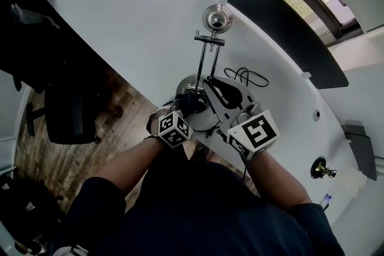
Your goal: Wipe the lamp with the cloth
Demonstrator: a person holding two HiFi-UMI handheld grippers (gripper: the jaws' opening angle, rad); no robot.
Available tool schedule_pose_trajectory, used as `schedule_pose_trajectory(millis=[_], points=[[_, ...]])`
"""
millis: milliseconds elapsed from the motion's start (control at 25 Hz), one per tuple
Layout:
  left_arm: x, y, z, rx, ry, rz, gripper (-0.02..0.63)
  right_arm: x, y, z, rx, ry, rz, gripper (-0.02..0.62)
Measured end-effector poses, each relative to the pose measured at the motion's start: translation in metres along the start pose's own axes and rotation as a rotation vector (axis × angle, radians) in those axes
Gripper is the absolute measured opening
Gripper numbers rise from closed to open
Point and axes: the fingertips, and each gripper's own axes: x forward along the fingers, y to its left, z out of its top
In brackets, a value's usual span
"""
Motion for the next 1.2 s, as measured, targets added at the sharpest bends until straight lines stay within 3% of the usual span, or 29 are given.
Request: schedule_pose_trajectory(millis=[280, 640, 1040, 1200], points=[[0.017, -0.032, 0.018, -0.017, -0.035, -0.064, 0.069, 0.0, 0.0, 0.0, 0.002, 0.002, -0.003, 0.044], [0.023, -0.04, 0.029, 0.001, -0.046, -0.104, 0.069, 0.0, 0.0, 0.0, 0.003, 0.007, -0.017, 0.044], [-0.007, 0.008, -0.02, -0.069, 0.015, 0.002, 0.069, -0.002, 0.001, -0.003, -0.03, 0.023, -0.037, 0.044], [-0.01, 0.037, -0.025, -0.05, 0.025, 0.04, 0.069, -0.006, 0.003, -0.005, -0.031, 0.039, -0.047, 0.044]])
